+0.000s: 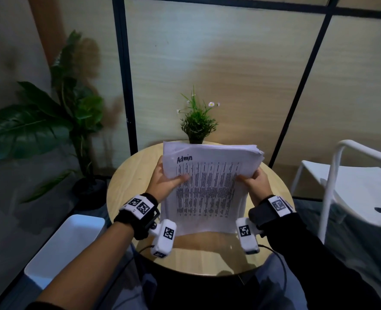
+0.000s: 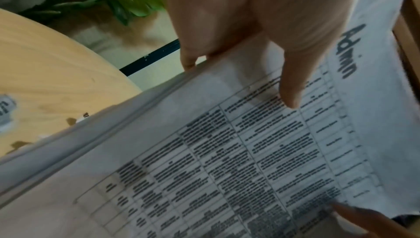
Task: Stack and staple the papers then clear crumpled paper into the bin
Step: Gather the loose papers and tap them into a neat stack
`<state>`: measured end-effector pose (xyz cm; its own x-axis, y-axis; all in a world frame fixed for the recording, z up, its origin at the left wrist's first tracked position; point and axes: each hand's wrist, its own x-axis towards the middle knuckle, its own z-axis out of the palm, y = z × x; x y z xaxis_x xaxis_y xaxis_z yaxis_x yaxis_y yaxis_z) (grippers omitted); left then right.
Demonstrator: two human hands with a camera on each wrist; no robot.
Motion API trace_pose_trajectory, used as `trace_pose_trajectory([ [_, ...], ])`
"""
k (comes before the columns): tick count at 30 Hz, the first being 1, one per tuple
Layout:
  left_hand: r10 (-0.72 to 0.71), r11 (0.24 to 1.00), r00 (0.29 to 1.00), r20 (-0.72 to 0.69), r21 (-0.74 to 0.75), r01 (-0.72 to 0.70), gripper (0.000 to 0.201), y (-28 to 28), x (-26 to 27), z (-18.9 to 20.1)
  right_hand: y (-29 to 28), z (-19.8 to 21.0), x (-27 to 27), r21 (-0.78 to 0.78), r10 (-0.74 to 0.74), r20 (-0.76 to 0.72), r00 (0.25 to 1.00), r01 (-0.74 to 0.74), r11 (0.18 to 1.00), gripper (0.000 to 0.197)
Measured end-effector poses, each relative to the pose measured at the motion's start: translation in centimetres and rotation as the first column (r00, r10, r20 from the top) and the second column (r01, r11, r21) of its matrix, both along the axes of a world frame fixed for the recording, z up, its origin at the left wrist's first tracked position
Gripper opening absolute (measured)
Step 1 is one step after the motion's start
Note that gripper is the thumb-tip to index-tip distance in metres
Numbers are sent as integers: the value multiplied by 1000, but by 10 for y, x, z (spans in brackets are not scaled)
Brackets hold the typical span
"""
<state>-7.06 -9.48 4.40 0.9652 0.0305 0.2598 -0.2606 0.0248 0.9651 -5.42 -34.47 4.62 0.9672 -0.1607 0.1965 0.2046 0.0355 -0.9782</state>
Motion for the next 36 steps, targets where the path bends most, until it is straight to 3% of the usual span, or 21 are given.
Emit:
trace_pose_trajectory([
  [2,44,999,999,31,-21,-44,58,-2,-1,-4,2,-1,-4,-24,22,-6,1000,-22,999,49],
  [6,320,947,934,158,-71,-313,47,-7,-1,-4,3,-3,-3,26,-65,40,997,64,998,32],
  [8,361,932,913,192,-42,-360,42,-7,-1,-6,2,-4,-1,56,-89,38,995,86,995,32],
  [12,333,942,920,204,-29,-335,32,-9,-7,-9,0,-1,0,164,-77,17,997,73,984,34],
  [19,271,962,943,194,-71,-262,39,-8,-13,-19,-7,1,-4,142,-83,-26,996,85,986,34],
  [22,309,951,931,194,-90,-297,19,-12,-14,-13,-8,1,-2,149,-53,15,998,50,988,35],
  [26,277,960,932,232,-24,-279,16,-10,-8,-12,-8,2,-3,232,-26,21,999,20,972,33],
  [29,184,981,973,139,39,-191,12,-10,-6,-13,-7,4,-6,289,-16,38,999,4,957,30],
  [32,173,985,984,39,-23,-172,12,-10,-3,-12,-6,5,-8,306,18,74,997,-40,951,37],
  [36,115,979,993,-36,-167,-119,8,-12,-7,7,-1,2,-10,117,22,89,996,-33,993,51],
])
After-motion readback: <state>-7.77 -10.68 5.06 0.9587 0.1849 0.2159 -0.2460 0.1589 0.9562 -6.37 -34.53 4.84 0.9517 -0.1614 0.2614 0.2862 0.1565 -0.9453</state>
